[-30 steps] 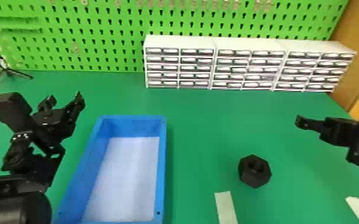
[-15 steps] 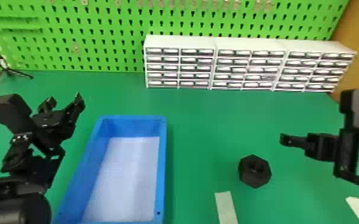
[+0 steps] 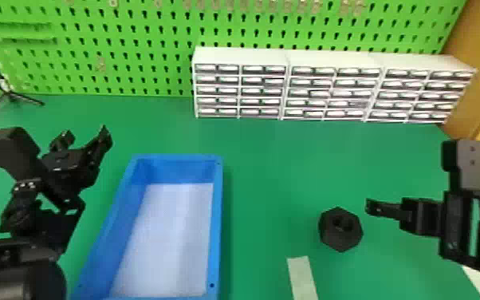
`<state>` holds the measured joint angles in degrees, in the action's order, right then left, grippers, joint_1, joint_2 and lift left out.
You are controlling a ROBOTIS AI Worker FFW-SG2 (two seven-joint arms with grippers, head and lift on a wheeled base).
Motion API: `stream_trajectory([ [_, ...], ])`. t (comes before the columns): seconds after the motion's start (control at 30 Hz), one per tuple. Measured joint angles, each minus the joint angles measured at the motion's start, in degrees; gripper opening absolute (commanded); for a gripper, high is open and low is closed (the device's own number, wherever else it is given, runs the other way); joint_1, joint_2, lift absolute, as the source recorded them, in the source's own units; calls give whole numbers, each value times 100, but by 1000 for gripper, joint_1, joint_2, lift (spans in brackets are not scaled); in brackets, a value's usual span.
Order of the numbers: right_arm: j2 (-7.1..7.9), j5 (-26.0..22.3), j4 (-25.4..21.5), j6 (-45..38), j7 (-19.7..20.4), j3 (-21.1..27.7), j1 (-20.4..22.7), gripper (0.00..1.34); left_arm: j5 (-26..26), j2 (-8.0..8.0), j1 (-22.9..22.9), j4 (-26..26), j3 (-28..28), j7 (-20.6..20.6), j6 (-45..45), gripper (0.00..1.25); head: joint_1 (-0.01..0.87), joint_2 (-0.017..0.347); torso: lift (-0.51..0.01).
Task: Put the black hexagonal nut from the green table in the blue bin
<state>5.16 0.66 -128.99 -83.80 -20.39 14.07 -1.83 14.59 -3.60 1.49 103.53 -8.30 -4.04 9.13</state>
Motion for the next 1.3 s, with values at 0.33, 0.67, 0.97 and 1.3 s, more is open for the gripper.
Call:
stream_trajectory([
  [0.33,11,27,-191,-239,0,-63,16,1232,0,0,0,0,-2,-14,1,747,692,8,-97],
  [0.67,55,-17,-244,-348,0,-152,38,1233,0,0,0,0,-13,-22,1,747,692,8,-97],
  [0.97,64,-23,-249,-365,0,-165,13,1233,0,0,-5,0,-10,-26,1,747,692,8,-97],
  [1.3,81,-27,-249,-374,0,-171,-8,1233,7,0,-9,0,0,-26,1,747,692,8,-97],
])
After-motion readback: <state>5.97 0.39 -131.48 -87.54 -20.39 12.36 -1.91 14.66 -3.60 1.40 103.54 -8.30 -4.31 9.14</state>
